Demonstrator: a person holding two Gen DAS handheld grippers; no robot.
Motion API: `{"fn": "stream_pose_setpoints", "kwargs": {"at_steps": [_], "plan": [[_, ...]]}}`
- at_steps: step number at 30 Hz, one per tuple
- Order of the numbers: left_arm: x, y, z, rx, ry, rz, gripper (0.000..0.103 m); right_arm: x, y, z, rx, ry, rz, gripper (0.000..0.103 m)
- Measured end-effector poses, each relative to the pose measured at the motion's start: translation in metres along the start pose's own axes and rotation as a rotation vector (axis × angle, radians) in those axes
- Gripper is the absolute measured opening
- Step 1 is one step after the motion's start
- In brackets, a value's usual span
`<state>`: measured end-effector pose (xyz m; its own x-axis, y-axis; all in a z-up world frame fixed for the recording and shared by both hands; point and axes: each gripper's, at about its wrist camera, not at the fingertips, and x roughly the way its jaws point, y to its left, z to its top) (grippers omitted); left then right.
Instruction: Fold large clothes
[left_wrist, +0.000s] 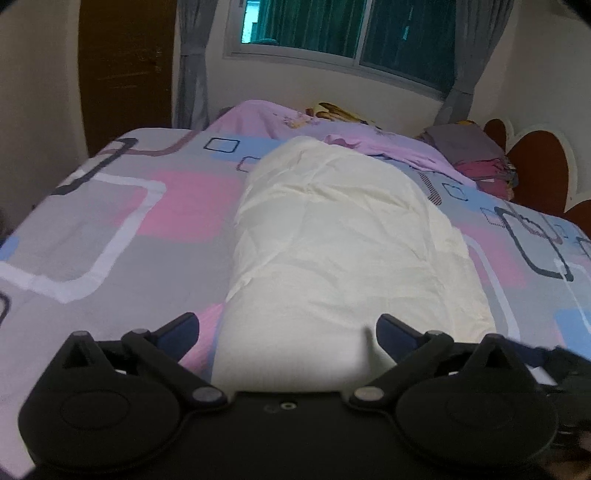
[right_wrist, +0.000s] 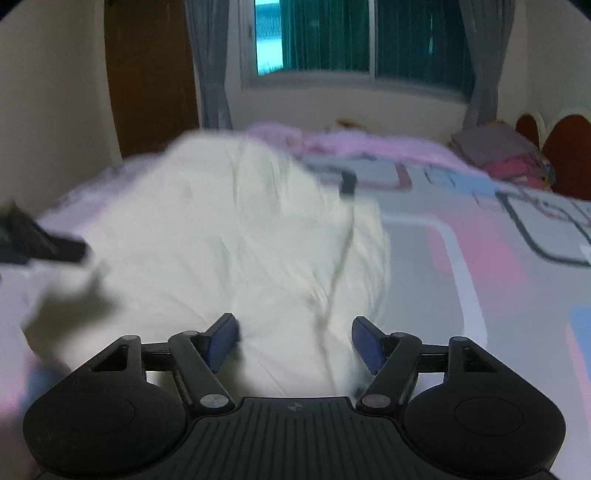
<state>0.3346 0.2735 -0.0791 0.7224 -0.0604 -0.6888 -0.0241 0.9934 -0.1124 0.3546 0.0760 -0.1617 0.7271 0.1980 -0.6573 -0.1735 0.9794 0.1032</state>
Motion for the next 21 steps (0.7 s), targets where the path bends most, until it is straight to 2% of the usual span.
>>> {"fn": "stream_pose_setpoints", "kwargs": {"at_steps": [4, 7, 11, 12, 13, 14, 21], "plan": [[-0.027, -0.006, -0.013, -0.019, -0.020, 0.027, 0.102, -0.008, -0.007, 0.005, 0.049, 0.031, 0.010, 0.069], [-0.055, -0.013, -0.023, -0.025, -0.045, 0.048, 0.103, -0.050, -0.010, -0.001, 0.067, -0.045, 0.034, 0.069], [-0.091, -0.031, -0.040, 0.009, -0.039, 0.103, 0.103, -0.105, -0.009, -0.021, 0.053, -0.087, 0.083, 0.070], [-0.101, -0.035, -0.045, 0.019, -0.038, 0.119, 0.103, -0.120, -0.009, -0.026, 0.045, -0.099, 0.094, 0.073], [-0.112, -0.040, -0.051, 0.030, -0.046, 0.127, 0.103, -0.137, -0.009, -0.033, 0.036, -0.113, 0.105, 0.084], [-0.122, -0.043, -0.056, 0.039, -0.052, 0.126, 0.103, -0.152, -0.008, -0.040, 0.029, -0.128, 0.109, 0.090], [-0.204, -0.061, -0.092, 0.057, -0.113, 0.104, 0.103, -0.257, -0.001, -0.072, -0.018, -0.197, 0.130, 0.093]]}}
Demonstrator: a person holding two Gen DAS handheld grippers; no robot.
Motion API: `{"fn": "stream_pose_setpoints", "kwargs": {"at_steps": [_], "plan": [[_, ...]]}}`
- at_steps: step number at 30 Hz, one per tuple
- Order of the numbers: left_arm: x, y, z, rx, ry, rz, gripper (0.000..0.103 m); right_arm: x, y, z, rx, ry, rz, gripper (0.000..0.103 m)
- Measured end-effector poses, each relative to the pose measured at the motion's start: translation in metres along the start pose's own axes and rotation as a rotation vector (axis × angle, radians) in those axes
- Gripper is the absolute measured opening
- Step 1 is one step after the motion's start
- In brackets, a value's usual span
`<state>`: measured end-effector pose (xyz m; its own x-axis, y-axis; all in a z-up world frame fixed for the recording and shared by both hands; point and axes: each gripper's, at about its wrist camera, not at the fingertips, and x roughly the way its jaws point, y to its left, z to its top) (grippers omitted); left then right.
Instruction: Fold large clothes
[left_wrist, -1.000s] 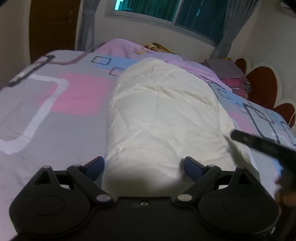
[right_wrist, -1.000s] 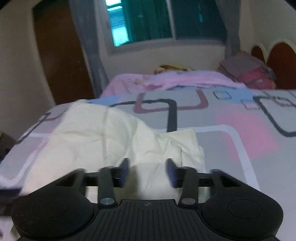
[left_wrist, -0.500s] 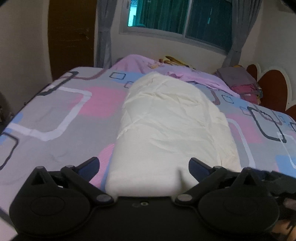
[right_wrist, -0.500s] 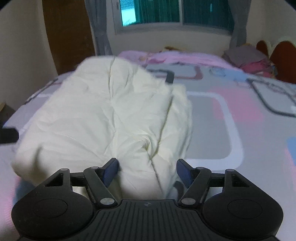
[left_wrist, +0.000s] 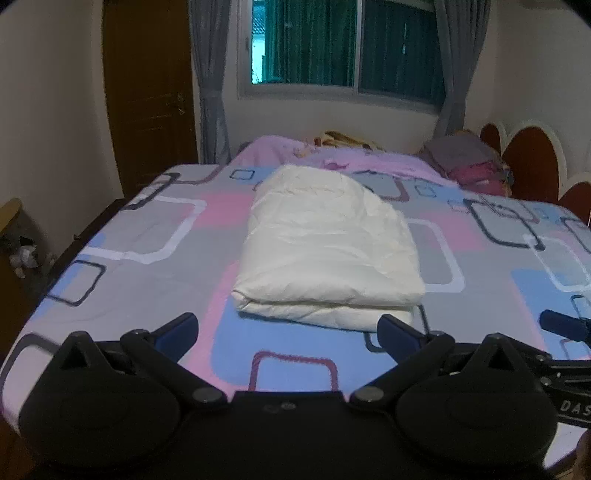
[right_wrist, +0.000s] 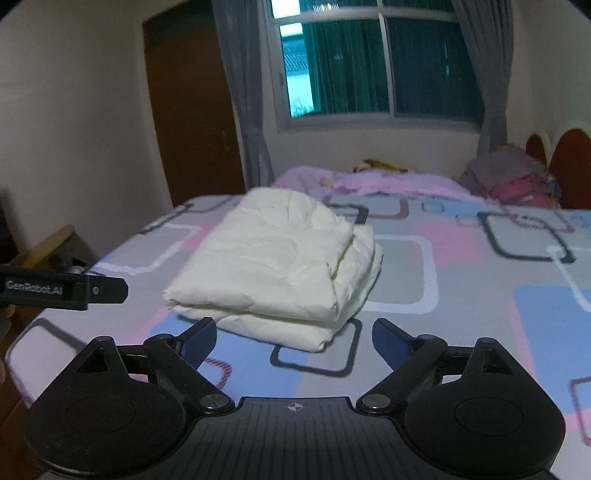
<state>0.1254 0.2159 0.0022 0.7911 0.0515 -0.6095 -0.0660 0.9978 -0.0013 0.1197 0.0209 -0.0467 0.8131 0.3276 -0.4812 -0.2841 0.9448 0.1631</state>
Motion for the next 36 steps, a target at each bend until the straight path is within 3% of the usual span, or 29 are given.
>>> {"fn": "stream_pose_setpoints", "kwargs": {"at_steps": [2, 11, 24, 36], "plan": [[-0.020, 0.000, -0.007, -0.017, -0.008, -0.004, 0.103, -0.025, 0.005, 0.000, 0.005, -0.029, -0.003, 0.103], [-0.083, 0.007, -0.025, -0.077, -0.070, 0.082, 0.103, -0.102, 0.022, -0.001, 0.036, -0.120, -0.031, 0.103], [-0.106, 0.007, -0.034, -0.103, -0.072, 0.073, 0.103, -0.135, 0.025, -0.001, 0.049, -0.166, -0.036, 0.103], [-0.109, 0.010, -0.036, -0.111, -0.072, 0.077, 0.103, -0.139, 0.023, -0.001, 0.045, -0.168, -0.035, 0.103]]}}
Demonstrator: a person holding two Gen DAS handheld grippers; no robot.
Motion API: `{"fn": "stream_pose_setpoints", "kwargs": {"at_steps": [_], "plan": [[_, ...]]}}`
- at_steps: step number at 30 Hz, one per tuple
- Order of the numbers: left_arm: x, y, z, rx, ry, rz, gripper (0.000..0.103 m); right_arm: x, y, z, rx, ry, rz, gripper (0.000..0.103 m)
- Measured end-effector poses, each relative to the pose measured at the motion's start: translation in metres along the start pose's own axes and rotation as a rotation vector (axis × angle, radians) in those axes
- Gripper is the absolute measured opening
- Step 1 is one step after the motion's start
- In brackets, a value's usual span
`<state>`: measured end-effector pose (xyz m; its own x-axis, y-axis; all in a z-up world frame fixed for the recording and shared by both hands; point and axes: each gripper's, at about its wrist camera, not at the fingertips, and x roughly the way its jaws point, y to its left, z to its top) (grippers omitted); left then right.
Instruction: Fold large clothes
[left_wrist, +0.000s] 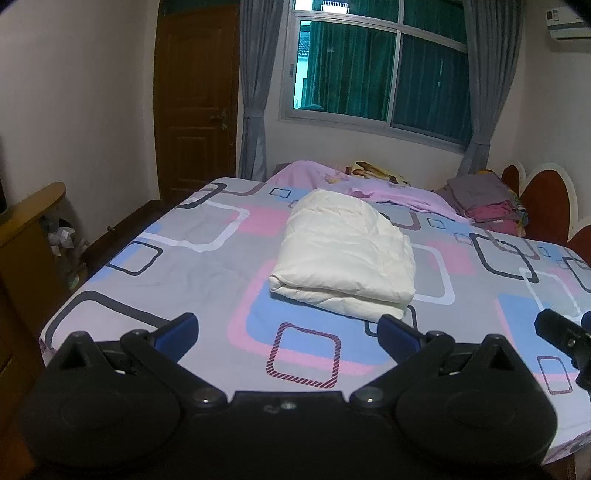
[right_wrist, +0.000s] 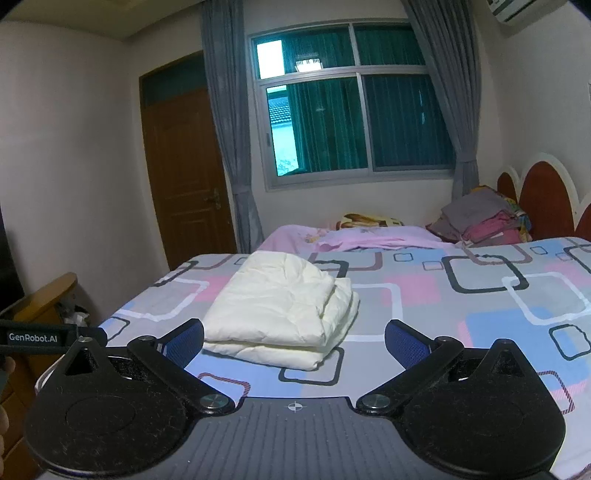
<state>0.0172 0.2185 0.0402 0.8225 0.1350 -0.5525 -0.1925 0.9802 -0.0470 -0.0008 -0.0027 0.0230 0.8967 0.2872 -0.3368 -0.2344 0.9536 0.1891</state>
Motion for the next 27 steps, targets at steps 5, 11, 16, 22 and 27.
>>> {"fn": "stream_pose_setpoints", "kwargs": {"at_steps": [5, 11, 16, 22, 27], "plan": [[-0.0003, -0.0003, 0.0000, 0.001, 0.001, 0.003, 0.103, 0.0015, -0.0010, -0.0004, 0.002, 0.005, 0.002, 0.103], [-0.0006, -0.0005, 0.0001, -0.008, 0.005, 0.006, 0.103, 0.0026, -0.0009, -0.0010, 0.007, 0.007, 0.009, 0.103], [0.0003, 0.0003, 0.0009, -0.007, 0.005, 0.009, 0.103, 0.0029, -0.0005, -0.0014, 0.008, 0.008, 0.009, 0.103], [0.0014, 0.0017, 0.0015, -0.013, 0.011, 0.008, 0.103, 0.0043, -0.0009, -0.0012, 0.010, 0.009, 0.010, 0.103], [0.0019, 0.0027, 0.0013, -0.013, 0.012, 0.010, 0.103, 0.0054, 0.0003, -0.0017, 0.009, 0.010, 0.013, 0.103]]}}
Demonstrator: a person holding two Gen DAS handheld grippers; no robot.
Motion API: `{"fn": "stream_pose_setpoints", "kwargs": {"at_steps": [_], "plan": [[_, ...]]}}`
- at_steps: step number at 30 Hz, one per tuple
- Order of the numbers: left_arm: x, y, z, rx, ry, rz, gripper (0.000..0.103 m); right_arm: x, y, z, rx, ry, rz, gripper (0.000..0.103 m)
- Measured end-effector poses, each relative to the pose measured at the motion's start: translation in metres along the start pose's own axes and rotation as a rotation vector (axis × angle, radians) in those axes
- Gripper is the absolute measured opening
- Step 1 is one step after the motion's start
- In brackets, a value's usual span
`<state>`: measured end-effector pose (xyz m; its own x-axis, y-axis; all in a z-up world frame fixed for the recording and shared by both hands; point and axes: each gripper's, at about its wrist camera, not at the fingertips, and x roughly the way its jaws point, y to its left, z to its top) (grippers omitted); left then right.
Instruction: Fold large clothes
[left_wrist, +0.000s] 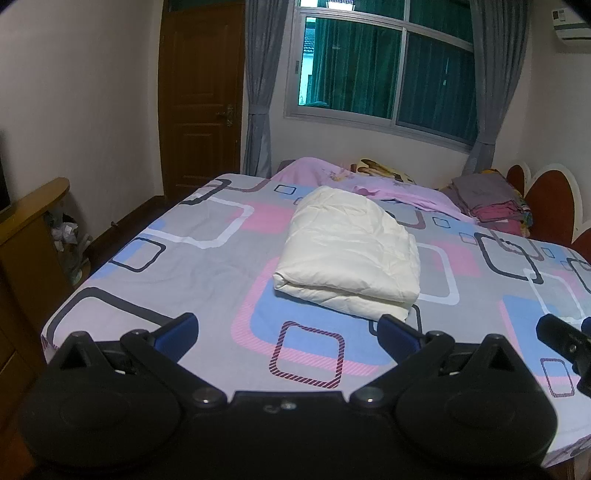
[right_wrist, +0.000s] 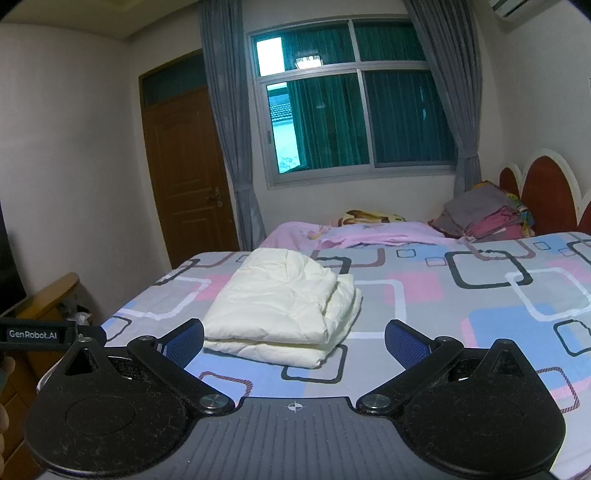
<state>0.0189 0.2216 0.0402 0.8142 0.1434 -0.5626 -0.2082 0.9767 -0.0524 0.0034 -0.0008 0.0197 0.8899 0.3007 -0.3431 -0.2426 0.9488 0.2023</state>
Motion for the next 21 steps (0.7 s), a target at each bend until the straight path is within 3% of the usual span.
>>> {"fn": "stream_pose_setpoints", "kwargs": {"at_steps": [21], "plan": [[0.010, 0.003, 0.003, 0.006, 0.011, -0.005, 0.103, 0.014, 0.004, -0.002, -0.008, 0.019, 0.001, 0.103]]}}
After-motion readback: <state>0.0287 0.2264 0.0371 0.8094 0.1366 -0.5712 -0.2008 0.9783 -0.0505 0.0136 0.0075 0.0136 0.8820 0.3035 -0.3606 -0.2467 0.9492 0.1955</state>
